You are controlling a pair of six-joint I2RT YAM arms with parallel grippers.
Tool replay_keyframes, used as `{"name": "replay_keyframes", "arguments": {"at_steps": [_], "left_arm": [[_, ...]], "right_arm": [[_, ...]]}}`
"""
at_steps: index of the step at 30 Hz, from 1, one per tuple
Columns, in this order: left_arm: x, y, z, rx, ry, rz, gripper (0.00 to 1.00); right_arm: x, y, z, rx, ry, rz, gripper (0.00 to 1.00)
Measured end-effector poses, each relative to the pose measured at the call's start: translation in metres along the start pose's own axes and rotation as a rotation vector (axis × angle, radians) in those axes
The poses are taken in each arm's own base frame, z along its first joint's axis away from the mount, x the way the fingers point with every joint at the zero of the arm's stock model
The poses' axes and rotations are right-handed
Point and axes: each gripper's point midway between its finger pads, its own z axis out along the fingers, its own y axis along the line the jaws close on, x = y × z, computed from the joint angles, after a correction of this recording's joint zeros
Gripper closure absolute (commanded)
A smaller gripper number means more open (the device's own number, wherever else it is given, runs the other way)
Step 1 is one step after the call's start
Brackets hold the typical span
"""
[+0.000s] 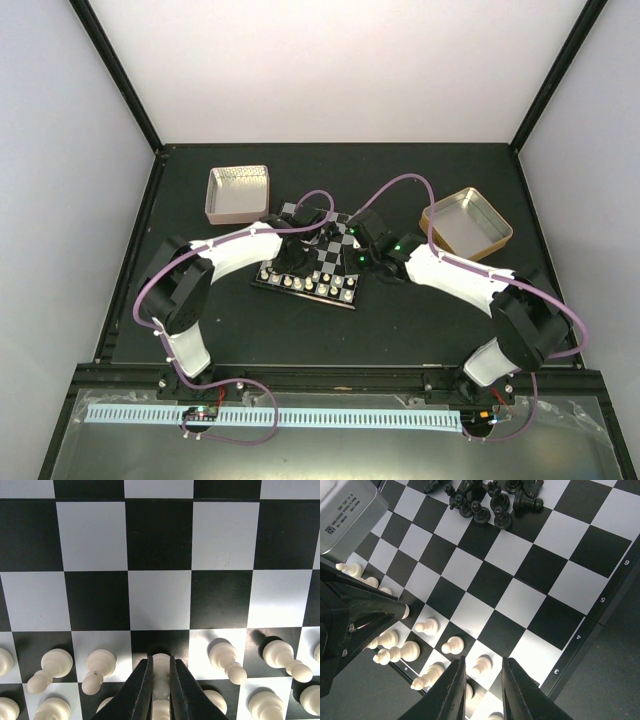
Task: Set up the chess pieces on the board
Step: Place the chess piece on the chessboard.
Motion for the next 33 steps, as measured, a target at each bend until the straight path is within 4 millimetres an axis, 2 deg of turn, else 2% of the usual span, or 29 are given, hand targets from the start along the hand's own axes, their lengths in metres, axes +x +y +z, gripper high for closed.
{"name": "replay_keyframes", "arguments": {"at_steps": [10, 21, 27, 30, 33], "left_arm": [[0.000, 0.000, 0.000, 0.000, 0.001, 0.000, 0.78], [0.000, 0.000, 0.000, -0.001, 0.003, 0.001, 0.77], [0.000, 0.000, -0.003, -0.003, 0.003, 0.001, 0.63], [-0.004, 0.001, -0.014, 0.002, -0.028, -0.008, 0.55], [-0.016, 0.000, -0.042, 0.027, -0.113, -0.023, 0.49]], "right_arm": [[0.000, 0.000, 0.000, -0.001, 0.002, 0.000, 0.79], [0.000, 0.000, 0.000, -0.001, 0.002, 0.000, 0.79], [0.000, 0.000, -0.001, -0.002, 0.000, 0.000, 0.79], [-0.004, 0.001, -0.005, -0.004, -0.018, 0.000, 0.77], [-0.012, 0.001, -0.018, -0.001, -0.066, -0.002, 0.74]]}}
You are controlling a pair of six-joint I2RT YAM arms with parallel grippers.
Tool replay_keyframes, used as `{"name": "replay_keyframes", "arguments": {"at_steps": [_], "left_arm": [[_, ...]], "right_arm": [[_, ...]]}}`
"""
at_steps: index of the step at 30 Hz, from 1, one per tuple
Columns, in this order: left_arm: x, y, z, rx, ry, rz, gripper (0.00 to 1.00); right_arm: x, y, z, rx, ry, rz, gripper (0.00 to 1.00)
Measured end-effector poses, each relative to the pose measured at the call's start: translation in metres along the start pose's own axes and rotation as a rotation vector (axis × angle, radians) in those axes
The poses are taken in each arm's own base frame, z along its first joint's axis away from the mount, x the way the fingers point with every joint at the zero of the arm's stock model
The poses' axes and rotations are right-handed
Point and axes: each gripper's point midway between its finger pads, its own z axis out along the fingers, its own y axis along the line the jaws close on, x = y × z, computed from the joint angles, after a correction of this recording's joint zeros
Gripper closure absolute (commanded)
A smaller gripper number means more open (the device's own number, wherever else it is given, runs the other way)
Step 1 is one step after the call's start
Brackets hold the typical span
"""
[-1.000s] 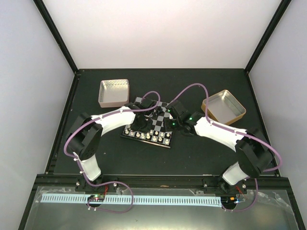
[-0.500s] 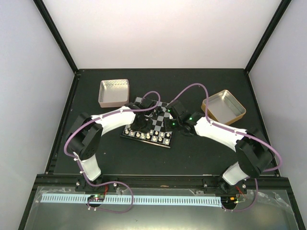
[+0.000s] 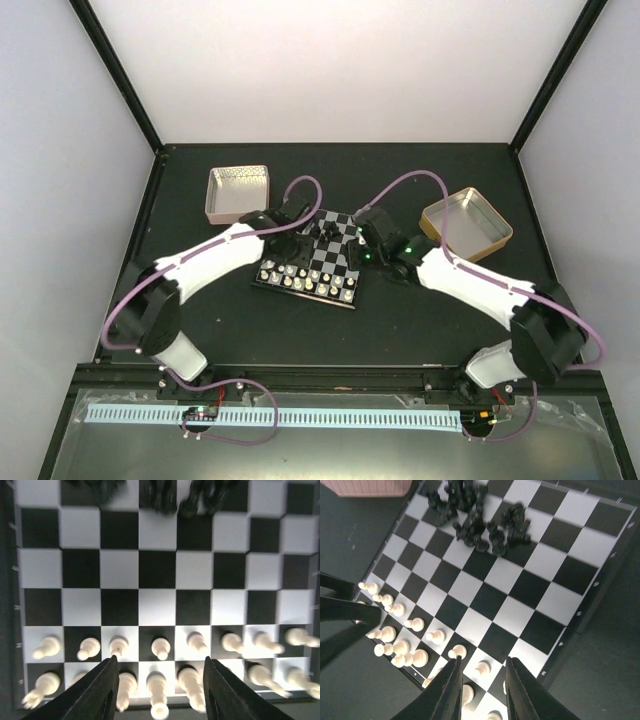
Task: Set up the chess pieces on the board
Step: Place the chess piece on the chessboard, then reset both arms
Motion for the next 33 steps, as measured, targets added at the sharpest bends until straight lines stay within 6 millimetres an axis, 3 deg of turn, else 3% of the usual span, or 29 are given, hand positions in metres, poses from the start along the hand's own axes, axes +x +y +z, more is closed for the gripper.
{"name": "replay_keyframes", "arguments": {"at_steps": [6, 11, 14, 16, 22, 27, 33], "left_arm": [[-0.025, 0.005, -0.086, 0.092, -0.286, -0.050, 0.36], [-0.012, 0.031, -0.158, 0.155, -0.535, -0.095, 0.20], [0.002, 0.050, -0.189, 0.183, -0.687, -0.115, 0.09], [0.014, 0.061, -0.203, 0.194, -0.767, -0.120, 0.02], [0.037, 0.091, -0.256, 0.225, -0.969, -0.177, 0.01], [0.050, 0.109, -0.282, 0.198, -1.029, -0.200, 0.01], [0.066, 0.126, -0.290, 0.157, -1.054, -0.214, 0.01]], "right_arm": [[-0.019, -0.013, -0.049, 0.027, -0.174, -0.024, 0.58], [-0.033, -0.034, -0.103, 0.084, -0.358, -0.036, 0.37], [-0.040, -0.048, -0.141, 0.121, -0.485, -0.042, 0.26], [-0.042, -0.056, -0.165, 0.138, -0.563, -0.023, 0.22], [-0.039, -0.076, -0.229, 0.158, -0.743, 0.029, 0.00], [-0.028, -0.095, -0.265, 0.191, -0.828, 0.083, 0.00], [-0.016, -0.113, -0.294, 0.219, -0.897, 0.125, 0.00]]}}
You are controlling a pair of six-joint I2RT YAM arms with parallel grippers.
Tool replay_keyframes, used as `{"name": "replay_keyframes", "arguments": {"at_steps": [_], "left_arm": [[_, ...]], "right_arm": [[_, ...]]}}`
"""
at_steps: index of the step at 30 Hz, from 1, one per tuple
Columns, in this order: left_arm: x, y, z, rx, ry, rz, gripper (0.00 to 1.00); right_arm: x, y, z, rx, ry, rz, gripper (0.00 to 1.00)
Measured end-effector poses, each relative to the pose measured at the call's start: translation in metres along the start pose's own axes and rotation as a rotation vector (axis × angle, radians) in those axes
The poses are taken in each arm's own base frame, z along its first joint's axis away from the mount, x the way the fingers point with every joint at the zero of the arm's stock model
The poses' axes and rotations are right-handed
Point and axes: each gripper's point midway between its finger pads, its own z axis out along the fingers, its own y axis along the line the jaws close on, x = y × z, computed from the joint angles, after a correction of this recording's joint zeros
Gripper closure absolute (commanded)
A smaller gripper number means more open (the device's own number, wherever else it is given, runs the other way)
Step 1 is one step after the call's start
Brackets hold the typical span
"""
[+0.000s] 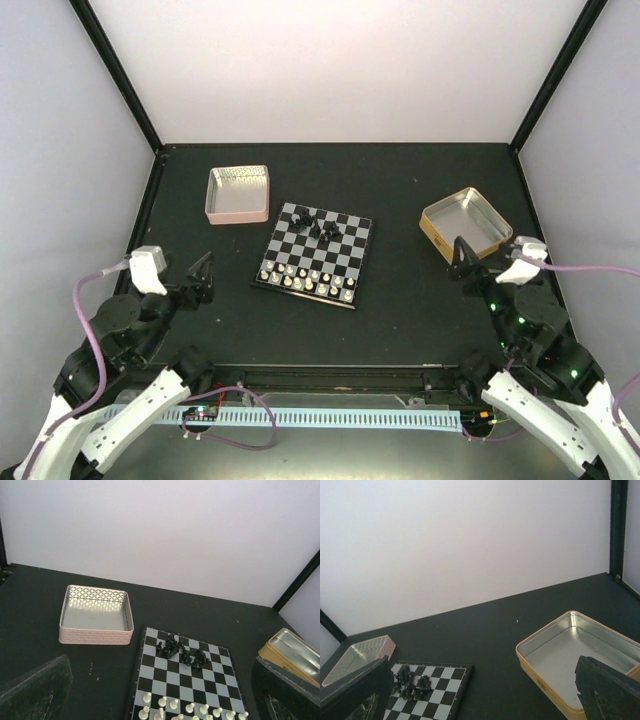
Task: Set up the chess pieces on the board
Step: Reset both arms
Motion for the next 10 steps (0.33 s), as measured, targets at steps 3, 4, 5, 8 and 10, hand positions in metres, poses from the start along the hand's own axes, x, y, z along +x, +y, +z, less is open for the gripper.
{"name": "replay_keyframes", "arguments": {"at_steps": [3, 4, 5, 8, 10], "left_arm": [[-0.002, 0.006, -0.007, -0.009, -0.016, -0.001, 0.01], [-0.002, 0.007, -0.009, -0.009, -0.021, 0.000, 0.01], [-0.004, 0.007, -0.012, -0.008, -0.026, -0.002, 0.01], [-0.007, 0.009, -0.016, -0.004, -0.038, 0.000, 0.01], [-0.008, 0.009, -0.018, -0.004, -0.038, 0.003, 0.01]], "right_arm": [[-0.008, -0.010, -0.012, 0.006, -0.042, 0.027, 0.00], [-0.010, -0.013, -0.015, 0.008, -0.053, 0.034, 0.00], [-0.011, -0.015, -0.018, 0.009, -0.062, 0.040, 0.00], [-0.014, -0.019, -0.021, 0.018, -0.079, 0.050, 0.00], [-0.014, -0.021, -0.022, 0.026, -0.079, 0.049, 0.00]]}}
